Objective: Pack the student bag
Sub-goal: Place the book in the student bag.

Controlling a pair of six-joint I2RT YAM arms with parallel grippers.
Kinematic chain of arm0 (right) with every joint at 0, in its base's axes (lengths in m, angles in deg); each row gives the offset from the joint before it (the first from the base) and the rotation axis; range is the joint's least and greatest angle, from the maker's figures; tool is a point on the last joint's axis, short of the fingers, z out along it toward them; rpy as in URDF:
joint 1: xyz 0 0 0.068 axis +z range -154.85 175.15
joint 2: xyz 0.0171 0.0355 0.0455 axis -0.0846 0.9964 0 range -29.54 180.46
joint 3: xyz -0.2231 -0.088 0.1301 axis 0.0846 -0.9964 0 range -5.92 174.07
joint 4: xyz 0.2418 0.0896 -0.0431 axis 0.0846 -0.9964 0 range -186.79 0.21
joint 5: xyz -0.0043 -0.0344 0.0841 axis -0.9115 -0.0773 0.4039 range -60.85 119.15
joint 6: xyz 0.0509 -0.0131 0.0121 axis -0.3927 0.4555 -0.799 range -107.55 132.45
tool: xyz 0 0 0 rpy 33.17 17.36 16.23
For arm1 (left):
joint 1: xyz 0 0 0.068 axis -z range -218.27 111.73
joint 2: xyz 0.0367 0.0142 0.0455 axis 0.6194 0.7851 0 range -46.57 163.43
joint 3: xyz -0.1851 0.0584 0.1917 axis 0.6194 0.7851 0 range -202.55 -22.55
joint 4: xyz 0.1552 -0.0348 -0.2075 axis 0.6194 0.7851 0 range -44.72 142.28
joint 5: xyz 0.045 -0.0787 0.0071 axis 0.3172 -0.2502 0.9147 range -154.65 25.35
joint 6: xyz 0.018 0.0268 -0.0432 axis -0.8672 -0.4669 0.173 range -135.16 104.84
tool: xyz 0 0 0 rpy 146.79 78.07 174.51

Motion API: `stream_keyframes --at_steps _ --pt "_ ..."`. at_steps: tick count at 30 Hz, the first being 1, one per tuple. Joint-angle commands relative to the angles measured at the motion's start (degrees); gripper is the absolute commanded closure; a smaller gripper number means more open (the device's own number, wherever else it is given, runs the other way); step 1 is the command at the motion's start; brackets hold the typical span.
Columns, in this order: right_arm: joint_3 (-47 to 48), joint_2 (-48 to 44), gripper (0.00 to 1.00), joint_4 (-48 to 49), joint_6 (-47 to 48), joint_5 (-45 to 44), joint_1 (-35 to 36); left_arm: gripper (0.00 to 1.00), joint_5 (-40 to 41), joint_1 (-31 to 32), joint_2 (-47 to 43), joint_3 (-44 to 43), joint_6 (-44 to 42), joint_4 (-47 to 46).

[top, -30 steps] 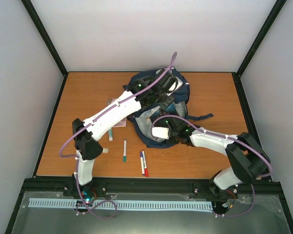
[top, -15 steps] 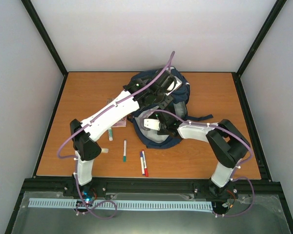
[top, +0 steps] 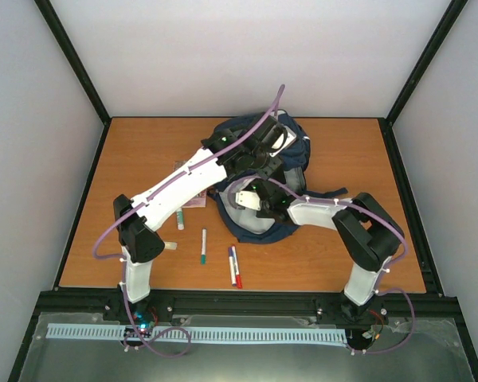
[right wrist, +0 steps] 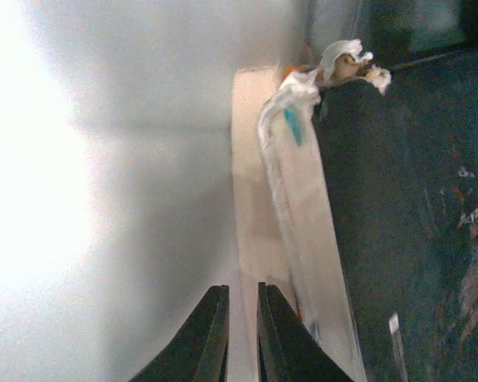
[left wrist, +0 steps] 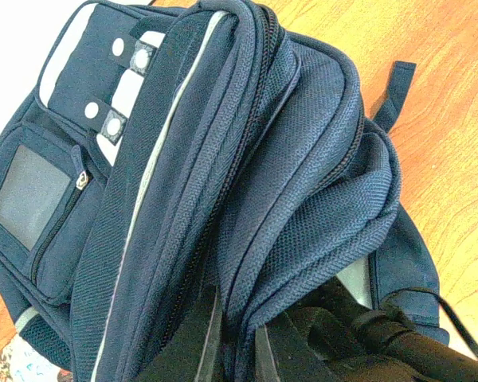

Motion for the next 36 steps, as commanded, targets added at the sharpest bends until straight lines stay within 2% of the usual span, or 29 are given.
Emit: stream_keyframes --at_steps 1,7,11,16,22,24,26,29,30,31,35,36 --pt "-0.63 -7.05 0.82 -7.78 -4.72 5.24 0.22 0.98 -0.88 0.48 -5.02 -0.52 1.79 -4.39" --pt "-4.72 -20.82 0.60 -21.77 -10.84 17.88 1.88 0.96 -2.38 0.38 -0.80 -1.03 1.71 -2.90" --pt "-7.44 -31.00 0.50 -32.35 -11.03 25.30 1.94 0.97 -4.82 -0.07 1.67 -0.26 2.71 -3.03" --pt "-10.73 -43.13 0.49 -40.89 -13.84 31.02 1.86 0.98 -8.27 -0.44 2.09 6.02 4.07 -6.10" --pt "-15.16 -59.48 0.46 -38.16 -21.10 28.78 1.43 0.98 -12.76 -0.43 1.13 15.25 5.81 -11.94" --pt "-14.62 -61.74 0.46 -38.88 -21.41 29.54 -2.34 0.95 -14.73 -0.40 1.30 16.02 6.37 -12.01" --pt "-14.13 -63.91 0.45 -39.53 -22.28 28.82 -6.18 0.85 -16.31 -0.47 1.19 17.42 6.44 -12.99" --pt "-14.12 -67.79 0.36 -38.87 -24.20 28.68 -9.84 0.36 -16.29 -0.46 0.62 19.20 6.85 -13.73" --pt "-13.92 -67.94 0.31 -38.17 -25.01 27.49 -10.90 0.07 -16.18 -0.41 -0.25 20.13 7.14 -14.39" --pt "-13.88 -67.87 0.26 -37.14 -26.03 25.97 -11.74 0.01 -16.15 -0.40 -1.58 21.57 7.50 -15.23" --pt "-13.19 -65.85 0.02 -32.16 -31.10 18.74 -14.06 0.00 -13.37 -0.49 -7.16 25.22 9.26 -16.61" --pt "-12.60 -64.85 0.00 -31.44 -32.24 18.96 -15.18 0.00 -11.56 -0.49 -8.10 25.13 9.60 -15.77"
